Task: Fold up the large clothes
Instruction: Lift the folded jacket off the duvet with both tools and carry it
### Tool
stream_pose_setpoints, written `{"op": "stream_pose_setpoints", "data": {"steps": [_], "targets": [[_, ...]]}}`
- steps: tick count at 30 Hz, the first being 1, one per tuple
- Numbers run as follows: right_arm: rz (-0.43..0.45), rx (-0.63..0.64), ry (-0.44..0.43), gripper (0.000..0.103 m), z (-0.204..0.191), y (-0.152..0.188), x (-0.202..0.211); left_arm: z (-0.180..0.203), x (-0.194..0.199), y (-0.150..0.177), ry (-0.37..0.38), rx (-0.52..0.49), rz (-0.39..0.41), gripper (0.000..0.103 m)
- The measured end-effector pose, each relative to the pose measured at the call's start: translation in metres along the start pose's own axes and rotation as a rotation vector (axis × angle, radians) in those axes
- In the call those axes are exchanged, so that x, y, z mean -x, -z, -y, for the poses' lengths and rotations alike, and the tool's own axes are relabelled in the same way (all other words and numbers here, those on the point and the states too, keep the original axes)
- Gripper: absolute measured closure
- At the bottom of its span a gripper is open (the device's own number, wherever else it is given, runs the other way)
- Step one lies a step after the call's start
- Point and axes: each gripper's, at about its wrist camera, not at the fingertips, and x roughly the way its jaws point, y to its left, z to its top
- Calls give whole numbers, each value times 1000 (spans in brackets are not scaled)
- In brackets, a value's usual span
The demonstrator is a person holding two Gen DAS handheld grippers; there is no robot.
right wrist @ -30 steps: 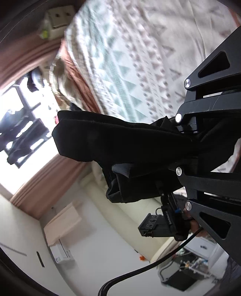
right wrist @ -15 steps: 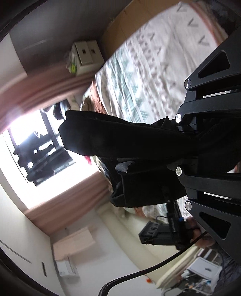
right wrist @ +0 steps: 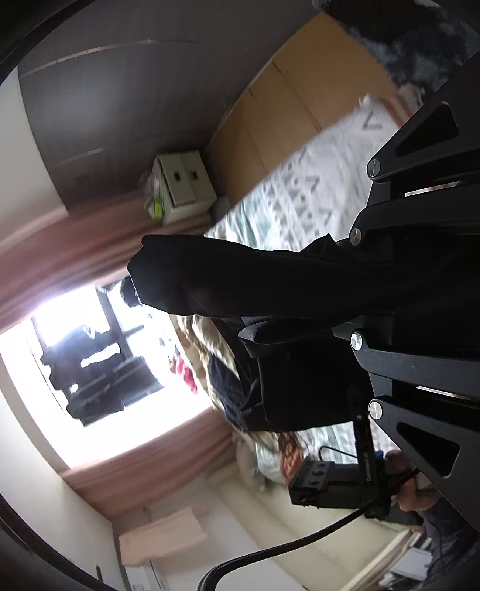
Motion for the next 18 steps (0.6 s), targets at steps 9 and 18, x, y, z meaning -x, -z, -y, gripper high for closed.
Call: {"op": "stream_pose_setpoints", "data": {"steps": [9,18], "targets": [[-69,-22,76,88,57,-25,-48,-32,-76,-27,-16,36,-82,82],[-233,-4,115,89,107,-39,-183,-100,-139,-54,-89,132,-149,82]]}}
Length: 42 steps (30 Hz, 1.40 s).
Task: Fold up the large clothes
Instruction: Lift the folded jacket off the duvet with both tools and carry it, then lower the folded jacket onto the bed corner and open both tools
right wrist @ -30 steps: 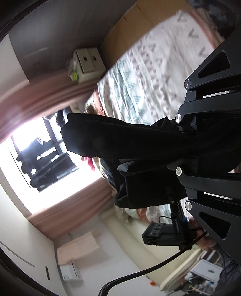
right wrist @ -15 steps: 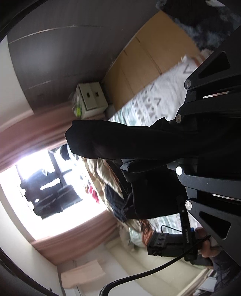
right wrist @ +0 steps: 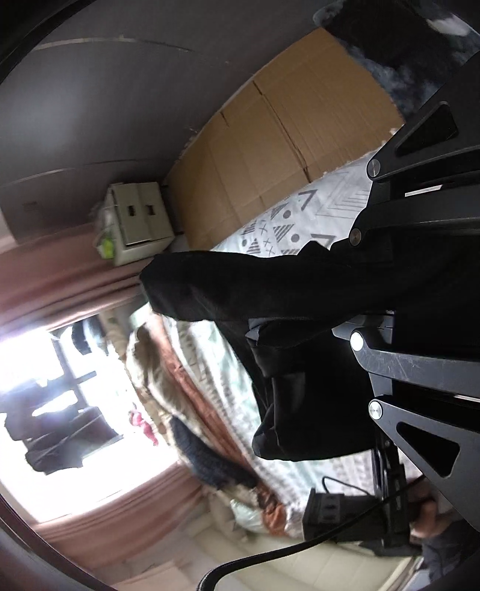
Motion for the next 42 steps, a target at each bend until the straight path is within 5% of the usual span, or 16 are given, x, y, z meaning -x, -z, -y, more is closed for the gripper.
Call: {"op": "stream_pose_setpoints", "data": {"steps": [5,7,10,23,25,30,32,33,34,42], "targets": [[-105,-24,114,84,27,-13,-70,-32,-44,-15,-71,41,-93,79],[-143,-39,220,54,44,-11,-89,-44,-58,-17,-124,64,-136,65],[-157,-61,347,44,62,1,-95,-57,-62,-14,-99,85,-149,55],[-57,-432,393,37,116,128,37,-63,-31,-25,-138,41,-67,48],[-61,-491,363,37,118,144,45,-65,-35,-52,-152,30,-72,48],[-127,-596,272,37,128,180,21,-63,-57,-54,-174,-22,-84,50],[-134,-583,237,61,130,185,9,-62,-68,-57,-178,-46,-81,53],[-129,-572,224,82,131,185,4,-66,-75,-58,-180,-53,-79,54],[-121,-563,234,89,133,184,0,-67,-79,-60,-182,-60,-76,55],[-74,-561,275,93,144,173,-14,-65,-97,-77,-179,-63,-66,55]]}}
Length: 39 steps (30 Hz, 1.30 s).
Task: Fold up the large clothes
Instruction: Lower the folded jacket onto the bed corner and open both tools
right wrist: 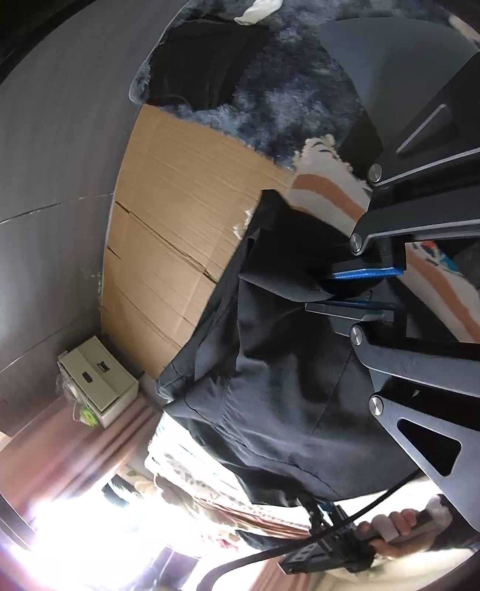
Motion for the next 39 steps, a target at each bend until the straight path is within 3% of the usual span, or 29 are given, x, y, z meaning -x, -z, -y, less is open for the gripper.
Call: {"op": "stream_pose_setpoints", "data": {"steps": [5,7,9,13,17,22,30,39], "targets": [[44,-16,73,92,2,-7,4,7,21,13,-23,-5,-12,44],[50,-38,103,70,3,-6,12,11,35,21,-24,-15,-6,41],[64,-37,77,64,-1,-2,25,16,50,26,-26,-27,6,36],[86,20,70,36,-19,11,55,25,89,39,-28,-54,54,24],[107,47,50,36,-36,24,88,38,137,56,-35,-95,100,18],[157,73,37,22,-56,44,135,50,206,80,-31,-146,194,4],[233,111,27,0,-91,77,203,61,296,119,-47,-205,301,1],[313,169,20,0,-131,122,264,51,380,170,-81,-252,415,1]]}}
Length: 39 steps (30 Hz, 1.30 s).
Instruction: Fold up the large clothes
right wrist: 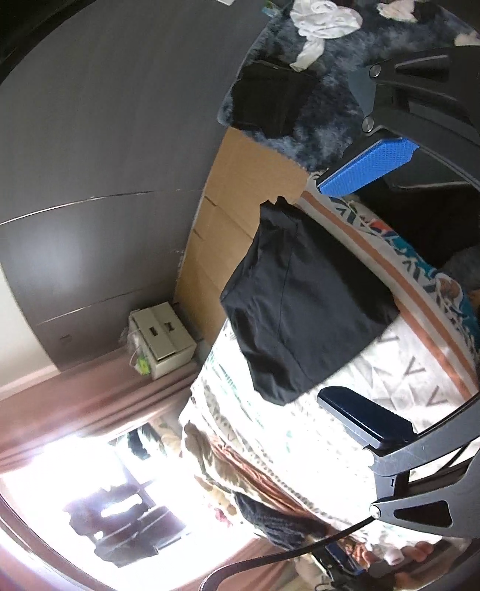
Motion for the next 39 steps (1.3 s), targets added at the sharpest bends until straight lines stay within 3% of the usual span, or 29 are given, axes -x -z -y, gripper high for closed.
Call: {"op": "stream_pose_setpoints", "data": {"steps": [10,21,39], "targets": [[74,71,-43,0,-53,36,67,-7,106,40,-60,-58,131,1],[111,151,-111,0,-101,103,115,-18,194,107,-146,-71,213,1],[192,171,-193,0,-104,209,192,-1,310,224,-256,-91,331,1]]}}
